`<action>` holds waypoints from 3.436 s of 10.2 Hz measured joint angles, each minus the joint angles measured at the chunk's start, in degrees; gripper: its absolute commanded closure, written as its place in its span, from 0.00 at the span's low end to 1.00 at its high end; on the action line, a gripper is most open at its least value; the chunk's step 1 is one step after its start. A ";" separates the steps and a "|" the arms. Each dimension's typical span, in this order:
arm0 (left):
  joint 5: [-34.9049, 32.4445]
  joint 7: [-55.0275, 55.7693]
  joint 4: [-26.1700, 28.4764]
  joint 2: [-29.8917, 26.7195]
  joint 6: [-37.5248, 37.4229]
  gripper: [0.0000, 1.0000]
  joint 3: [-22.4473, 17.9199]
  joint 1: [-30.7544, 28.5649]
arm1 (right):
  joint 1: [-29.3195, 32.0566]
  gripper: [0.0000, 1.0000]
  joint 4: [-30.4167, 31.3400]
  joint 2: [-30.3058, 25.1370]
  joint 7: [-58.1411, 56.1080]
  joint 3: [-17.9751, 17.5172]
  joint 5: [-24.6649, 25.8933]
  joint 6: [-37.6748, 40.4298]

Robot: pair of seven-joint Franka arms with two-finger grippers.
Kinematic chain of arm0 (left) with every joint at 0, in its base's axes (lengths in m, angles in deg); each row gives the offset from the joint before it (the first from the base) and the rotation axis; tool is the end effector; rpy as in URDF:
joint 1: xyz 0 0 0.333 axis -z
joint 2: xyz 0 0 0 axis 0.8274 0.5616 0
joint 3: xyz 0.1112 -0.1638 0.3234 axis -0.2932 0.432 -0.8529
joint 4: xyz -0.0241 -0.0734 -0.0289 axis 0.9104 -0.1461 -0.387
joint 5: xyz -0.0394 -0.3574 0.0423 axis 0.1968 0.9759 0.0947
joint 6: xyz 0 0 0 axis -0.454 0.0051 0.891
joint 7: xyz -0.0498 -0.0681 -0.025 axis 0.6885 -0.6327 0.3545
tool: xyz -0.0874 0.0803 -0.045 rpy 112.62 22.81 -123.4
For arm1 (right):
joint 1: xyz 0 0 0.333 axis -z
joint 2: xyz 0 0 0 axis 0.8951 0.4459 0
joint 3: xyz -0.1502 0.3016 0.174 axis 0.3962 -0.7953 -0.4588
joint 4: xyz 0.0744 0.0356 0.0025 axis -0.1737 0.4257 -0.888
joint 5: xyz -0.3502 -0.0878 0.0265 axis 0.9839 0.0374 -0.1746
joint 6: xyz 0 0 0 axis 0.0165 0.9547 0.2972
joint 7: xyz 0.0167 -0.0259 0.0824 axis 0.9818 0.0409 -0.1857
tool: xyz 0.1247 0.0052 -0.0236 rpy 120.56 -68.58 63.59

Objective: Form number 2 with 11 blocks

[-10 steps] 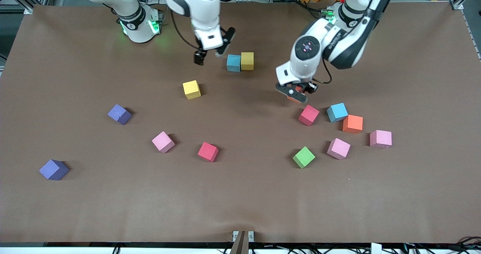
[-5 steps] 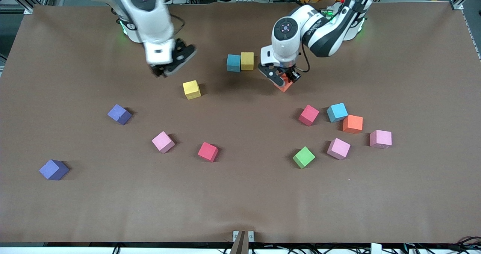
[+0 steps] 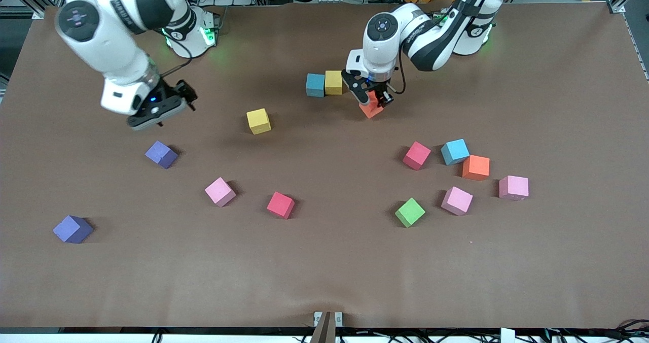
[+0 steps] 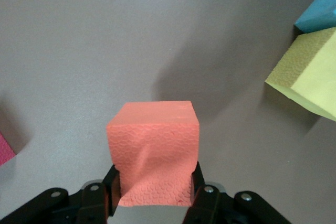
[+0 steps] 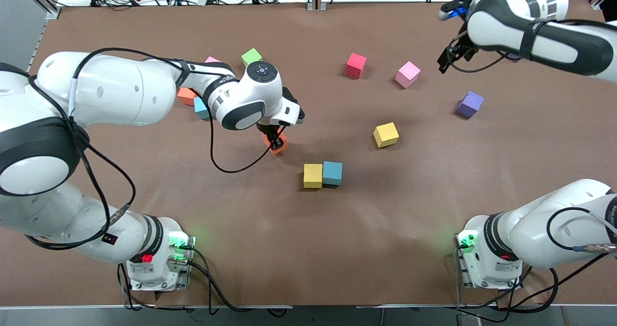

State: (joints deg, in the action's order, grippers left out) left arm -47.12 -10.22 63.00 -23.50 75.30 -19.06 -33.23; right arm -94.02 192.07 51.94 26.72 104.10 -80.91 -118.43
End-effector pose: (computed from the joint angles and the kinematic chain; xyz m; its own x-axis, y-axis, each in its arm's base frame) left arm 0.3031 -0.3733 0.3306 0.5020 -0.8610 -0.0821 -0.8637 -0.5040 0.0042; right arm 0.4389 0.1048 0.5017 0.9082 0.4186 0.0046 0.4185 -0.9076 -0.0350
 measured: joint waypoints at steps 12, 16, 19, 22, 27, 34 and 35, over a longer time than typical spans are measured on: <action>-0.11 -14.49 0.54 0.50 2.69 1.00 0.42 5.34 | 2.65 0.00 -20.03 25.82 -1.89 -0.90 -3.34 -3.74; -0.11 -19.45 0.62 0.69 2.76 1.00 0.59 5.38 | 2.65 0.00 -20.37 29.12 -7.25 -1.87 -3.35 -5.22; -0.11 -19.52 0.86 1.64 2.76 1.00 1.53 6.58 | 2.65 0.00 -20.41 30.79 -12.36 -2.15 -8.03 -5.24; -0.11 -19.52 0.98 2.56 2.77 1.00 1.64 7.84 | 3.06 0.00 -20.42 32.81 -18.26 -2.12 -11.94 -5.44; -0.11 -19.51 1.04 4.07 2.84 1.00 1.68 9.28 | 3.05 0.00 -20.60 35.30 -18.44 -2.18 -12.21 -10.14; -0.11 -19.51 1.04 5.06 3.09 1.00 1.68 10.31 | 3.04 0.00 -21.07 37.11 -16.92 -2.02 -12.23 -11.90; -0.11 -19.51 1.04 5.07 3.09 1.00 1.68 10.32 | 3.04 0.00 -21.43 37.54 -16.91 -2.01 -12.23 -11.93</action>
State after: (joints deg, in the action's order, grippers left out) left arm -47.23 -29.73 64.04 -18.43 78.39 -17.38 -22.91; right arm -90.97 170.64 89.48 9.81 102.09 -93.14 -130.36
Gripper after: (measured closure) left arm 0.463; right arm 0.000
